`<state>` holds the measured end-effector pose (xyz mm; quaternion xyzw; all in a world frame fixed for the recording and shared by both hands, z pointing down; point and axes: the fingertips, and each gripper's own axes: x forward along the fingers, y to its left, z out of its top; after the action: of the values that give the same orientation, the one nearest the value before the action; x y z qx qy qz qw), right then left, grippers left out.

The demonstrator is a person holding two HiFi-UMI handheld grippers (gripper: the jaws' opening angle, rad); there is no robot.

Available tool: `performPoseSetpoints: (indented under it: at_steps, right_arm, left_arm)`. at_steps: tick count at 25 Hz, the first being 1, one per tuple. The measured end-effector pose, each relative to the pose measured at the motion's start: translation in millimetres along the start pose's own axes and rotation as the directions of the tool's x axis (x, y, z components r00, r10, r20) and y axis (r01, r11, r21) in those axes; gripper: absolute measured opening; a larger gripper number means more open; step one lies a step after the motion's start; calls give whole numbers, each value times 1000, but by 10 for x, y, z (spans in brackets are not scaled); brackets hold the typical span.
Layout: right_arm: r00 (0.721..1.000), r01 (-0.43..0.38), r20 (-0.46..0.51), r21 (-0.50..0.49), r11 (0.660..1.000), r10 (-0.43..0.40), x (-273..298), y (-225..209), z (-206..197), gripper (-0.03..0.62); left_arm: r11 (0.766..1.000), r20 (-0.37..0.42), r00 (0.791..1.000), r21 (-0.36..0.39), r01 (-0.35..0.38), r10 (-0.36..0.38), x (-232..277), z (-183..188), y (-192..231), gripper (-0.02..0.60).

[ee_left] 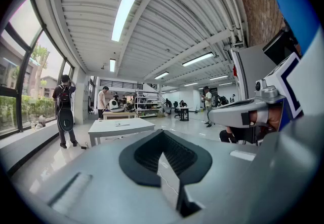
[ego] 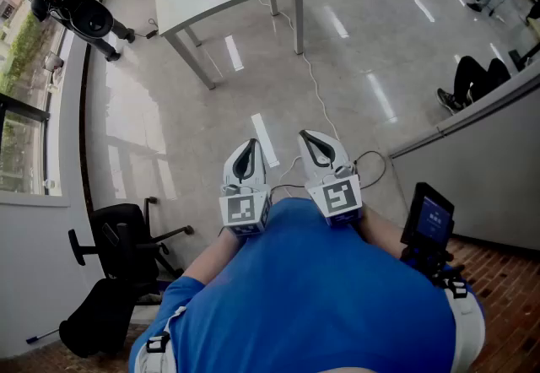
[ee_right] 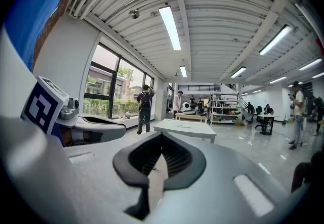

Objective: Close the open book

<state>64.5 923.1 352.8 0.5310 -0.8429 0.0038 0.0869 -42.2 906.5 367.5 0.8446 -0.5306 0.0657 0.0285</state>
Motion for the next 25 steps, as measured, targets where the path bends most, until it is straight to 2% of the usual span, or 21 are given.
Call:
performPoseSetpoints:
  at_steps: [4, 8, 14, 20, 25]
  right_arm:
    - [1000, 0, -7, 7, 1000, 0, -81, -106, -101, 3]
    - [1000, -7, -4, 9, 1000, 7, -109, -136, -167, 3]
    - [1000, -17, -4, 17, 1000, 17, -70, -117, -165, 3]
    - [1000, -22, -21, 23, 999, 23, 277, -477, -175, 3]
    - [999, -33, -33, 17, 999, 34, 761, -561, -135, 3]
  left_arm:
    - [1000, 17, 1000, -13, -17, 17, 6, -20, -127, 6]
    - [999, -4, 999, -19, -37, 37, -22, -80, -162, 6]
    - [999, 8, 1000, -11, -30, 30, 5, -34, -125, 6]
    - [1000, -3, 1000, -21, -11, 11, 514, 0, -111, 6]
    - [999, -4, 1000, -39, -8, 8, 907, 34, 204, 6]
